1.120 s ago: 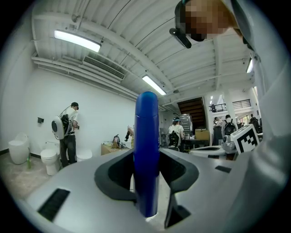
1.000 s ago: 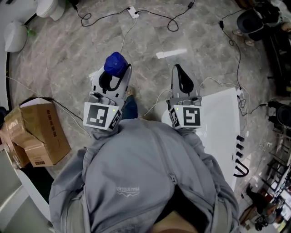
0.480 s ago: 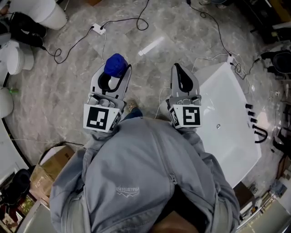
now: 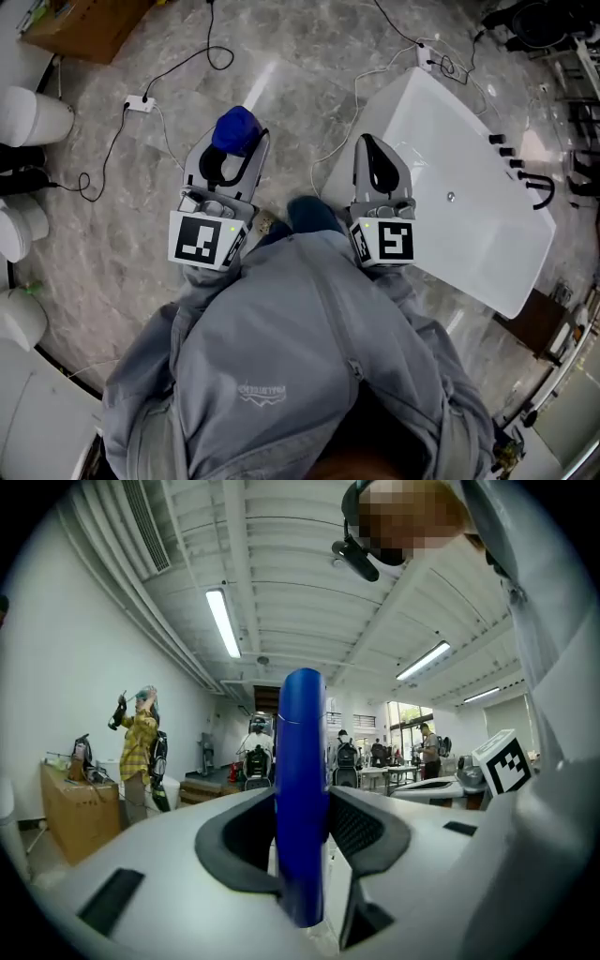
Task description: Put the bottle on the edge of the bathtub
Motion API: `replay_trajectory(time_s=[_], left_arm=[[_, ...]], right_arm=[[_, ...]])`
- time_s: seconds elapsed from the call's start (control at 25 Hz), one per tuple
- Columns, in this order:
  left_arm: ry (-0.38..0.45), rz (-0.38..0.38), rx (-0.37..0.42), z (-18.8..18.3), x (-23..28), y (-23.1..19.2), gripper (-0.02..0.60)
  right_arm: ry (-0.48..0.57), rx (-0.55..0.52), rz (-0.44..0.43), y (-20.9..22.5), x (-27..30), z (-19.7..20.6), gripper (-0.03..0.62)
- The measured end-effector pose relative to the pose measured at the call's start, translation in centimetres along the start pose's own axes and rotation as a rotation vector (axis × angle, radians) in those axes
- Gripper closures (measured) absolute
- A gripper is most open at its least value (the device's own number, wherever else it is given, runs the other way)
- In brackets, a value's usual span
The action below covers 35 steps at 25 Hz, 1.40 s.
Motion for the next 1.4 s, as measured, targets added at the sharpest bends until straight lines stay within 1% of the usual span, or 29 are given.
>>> replay_trajectory(time_s=[0.16, 0.28, 0.64, 0.92, 1.16, 1.28, 1.4], left_arm=[[-0.034, 0.061, -0.038, 1.1, 3.1, 0.1, 0.426], [-0.036, 0.081, -0.063, 1.4, 5.8, -0.7, 0.425], [-0.030, 0.134, -0.008, -0.8, 16.4, -2.5, 0.425], [-0.040, 0.175, 0.008, -1.5, 24.8, -3.3, 0.425], [-0.037, 0.228, -0.004, -1.6, 32.4, -2.6, 0.425], [-0.037, 0.258, -0.006, -1.5, 35.3, -1.5, 0.425], [-0.051, 0.293, -0.008, -1.2, 37.3, -0.5, 0.425]], right_arm=[[-0.021, 0.013, 0.044, 1.6, 0.3, 1.0, 0.591], [-0.008, 0.020, 0.063, 3.3, 2.2, 1.3, 0.591], [0.075, 0.002, 0.092, 11.3, 11.4, 0.7, 0.591], [0.049, 0.018, 0.115, 17.0, 15.9, 1.6, 0.591], [0.023, 0.018, 0.182, 23.2, 17.7, 2.6, 0.591], [0.019, 0.018, 0.220, 26.0, 17.7, 3.2, 0.591], [0.006, 0.026, 0.260, 27.8, 17.1, 3.8, 0.591]])
Point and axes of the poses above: the fingertips, and each gripper's own axes: x forward along the fingers, y to its right, z out of its underside, the point moved 9 cm from there along -x, backward along the fingers, and after that the axes turned 9 degrees about -x, right-handed, at the moved point
